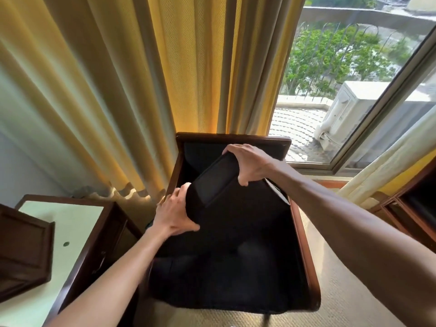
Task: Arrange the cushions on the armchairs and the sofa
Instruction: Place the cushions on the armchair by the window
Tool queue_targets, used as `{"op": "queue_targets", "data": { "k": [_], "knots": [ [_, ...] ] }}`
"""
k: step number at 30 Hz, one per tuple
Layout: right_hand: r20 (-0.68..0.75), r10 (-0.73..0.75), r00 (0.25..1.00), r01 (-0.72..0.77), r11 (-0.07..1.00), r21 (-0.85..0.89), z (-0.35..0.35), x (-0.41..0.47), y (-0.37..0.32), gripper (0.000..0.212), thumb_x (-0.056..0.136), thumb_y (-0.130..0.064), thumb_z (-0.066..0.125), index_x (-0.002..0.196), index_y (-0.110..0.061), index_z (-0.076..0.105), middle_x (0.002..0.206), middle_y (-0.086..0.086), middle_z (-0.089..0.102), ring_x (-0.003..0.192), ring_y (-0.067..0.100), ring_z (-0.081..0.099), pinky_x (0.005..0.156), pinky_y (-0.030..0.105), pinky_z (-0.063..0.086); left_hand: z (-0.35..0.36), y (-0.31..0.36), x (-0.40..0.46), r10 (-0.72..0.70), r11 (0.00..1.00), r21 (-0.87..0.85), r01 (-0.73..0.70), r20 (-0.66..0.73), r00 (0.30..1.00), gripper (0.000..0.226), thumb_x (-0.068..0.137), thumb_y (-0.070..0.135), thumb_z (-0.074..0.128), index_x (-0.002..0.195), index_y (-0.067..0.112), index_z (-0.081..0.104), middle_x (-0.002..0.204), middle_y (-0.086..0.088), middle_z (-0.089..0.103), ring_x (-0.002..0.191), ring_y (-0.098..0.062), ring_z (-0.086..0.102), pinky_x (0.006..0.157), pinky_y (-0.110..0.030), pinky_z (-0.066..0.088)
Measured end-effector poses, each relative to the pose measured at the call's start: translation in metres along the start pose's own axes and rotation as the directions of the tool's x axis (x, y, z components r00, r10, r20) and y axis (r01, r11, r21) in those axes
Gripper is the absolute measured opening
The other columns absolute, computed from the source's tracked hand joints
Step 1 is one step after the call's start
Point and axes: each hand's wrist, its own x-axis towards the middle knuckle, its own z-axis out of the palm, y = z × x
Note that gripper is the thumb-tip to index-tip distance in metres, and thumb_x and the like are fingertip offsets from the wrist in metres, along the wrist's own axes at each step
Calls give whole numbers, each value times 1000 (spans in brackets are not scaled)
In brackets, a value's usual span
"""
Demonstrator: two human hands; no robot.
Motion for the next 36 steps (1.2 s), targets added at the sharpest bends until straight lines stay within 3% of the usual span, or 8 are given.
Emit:
{"op": "queue_targets", "data": {
  "k": [6, 9, 13, 17, 22, 29, 32, 36],
  "knots": [
    [10, -48, 999, 42, 948, 316, 51, -6, -8, 100, 57, -20, 79, 143, -34, 30, 122, -13, 42, 121, 23, 32, 102, 45, 36, 16, 1, -17, -109, 981, -173, 91, -97, 989, 125, 48, 55, 87, 147, 25, 18, 148, -3, 38, 133, -32, 43, 101, -58, 44],
    [134, 12, 991, -55, 944, 325, 67, -11, 14, 121, 53, -30, 83, 151, -38, 13, 150, -3, 31, 142, 23, 17, 111, 46, 24, 15, -2, -22, -110, 972, -219, 81, -120, 987, 124, 48, 58, 87, 147, 26, 19, 150, -1, 38, 135, -30, 43, 104, -55, 43],
    [226, 133, 965, -189, 951, 246, 106, -18, 42, 129, 51, -19, 92, 154, -24, 15, 156, 3, 26, 145, 21, 20, 116, 27, 21, 6, 26, -21, -47, 964, -265, -14, -225, 973, 126, 48, 60, 88, 148, 26, 19, 151, 2, 37, 135, -26, 42, 107, -49, 42],
    [122, 169, 978, -194, 952, 237, 139, -22, 58, 117, 37, -28, 92, 137, -27, 33, 132, 0, 44, 126, 23, 44, 106, 47, 39, 1, 33, -18, 7, 970, -231, -74, -280, 960, 116, 47, 54, 89, 140, 22, 30, 140, 0, 48, 126, -27, 51, 100, -46, 47],
    [135, 95, 986, -109, 989, 103, 102, -9, 49, 78, 39, -31, 91, 104, -25, 49, 96, -4, 60, 96, 25, 57, 79, 41, 49, -16, 33, -25, 20, 960, -254, -119, -361, 932, 103, 47, 48, 92, 132, 22, 41, 127, 2, 59, 117, -23, 57, 98, -39, 44],
    [211, 43, 977, -26, 996, -81, 89, 0, 12, 75, 38, -37, 88, 99, -28, 45, 90, -1, 57, 85, 24, 56, 68, 43, 53, -19, -31, -38, -37, 925, -380, -34, -179, 983, 106, 43, 41, 98, 127, 19, 37, 124, 4, 54, 117, -18, 52, 98, -39, 44],
    [249, 80, 965, -55, 993, -106, 112, -11, 12, 76, 44, -31, 89, 107, -24, 48, 93, 0, 55, 86, 22, 54, 72, 41, 52, -1, -41, -34, -84, 945, -316, 80, -1, 996, 113, 39, 44, 97, 131, 18, 37, 131, -1, 53, 126, -25, 50, 104, -41, 43],
    [221, 102, 970, -78, 990, -114, 132, -22, 30, 76, 47, -29, 87, 112, -22, 48, 104, -2, 61, 101, 23, 49, 82, 44, 47, 20, -35, -25, -15, 951, -309, 22, 28, 1000, 118, 33, 60, 85, 131, 23, 32, 133, -3, 50, 124, -27, 50, 102, -52, 45]
  ]
}}
